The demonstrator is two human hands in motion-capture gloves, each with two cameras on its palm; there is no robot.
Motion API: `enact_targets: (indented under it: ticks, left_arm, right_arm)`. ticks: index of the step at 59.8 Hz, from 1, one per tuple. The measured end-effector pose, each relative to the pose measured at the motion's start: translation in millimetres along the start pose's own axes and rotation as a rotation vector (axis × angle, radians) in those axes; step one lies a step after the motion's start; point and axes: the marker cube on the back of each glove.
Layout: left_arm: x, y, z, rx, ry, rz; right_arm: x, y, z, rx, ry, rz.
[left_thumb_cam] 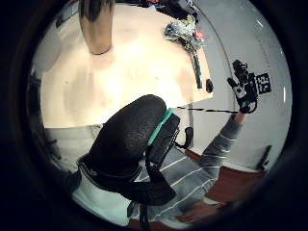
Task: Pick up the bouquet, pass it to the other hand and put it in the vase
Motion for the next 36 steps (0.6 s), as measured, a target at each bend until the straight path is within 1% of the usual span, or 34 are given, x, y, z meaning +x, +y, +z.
enact_targets:
  ticks: [3, 9, 14, 19, 26, 33, 36]
  left_arm:
    - [3.1, 7.7, -4.9, -0.003, 0.007, -0.005]
    - [8.5, 16.8, -11.4, 0.008, 0.000, -0.002]
    - [14.4, 27.7, -18.2, -0.017, -0.030, 0.001]
    - [17.1, 20.8, -16.2, -0.008, -0.039, 0.018]
    - [22.0, 20.6, -17.3, -0.015, -0.019, 0.024]
    - [24.6, 9.8, -8.2, -0.025, 0.011, 0.057]
    - [28.6, 12.0, -7.5, -0.039, 0.028, 0.075]
  right_arm:
    - [4.3, -3.7, 5.1, -0.010, -0.001, 0.005]
    - [6.4, 6.0, 1.5, -0.002, -0.014, -0.011]
    - [10.9, 3.7, 1.6, 0.008, -0.037, -0.019]
    - [15.3, -7.1, 2.9, 0.033, -0.055, -0.004]
    - [15.4, -16.2, -1.8, 0.046, -0.067, 0.006]
    - [14.3, -17.3, -13.9, 0.050, -0.075, 0.073]
    - [15.1, -20.7, -20.2, 0.050, -0.088, 0.096]
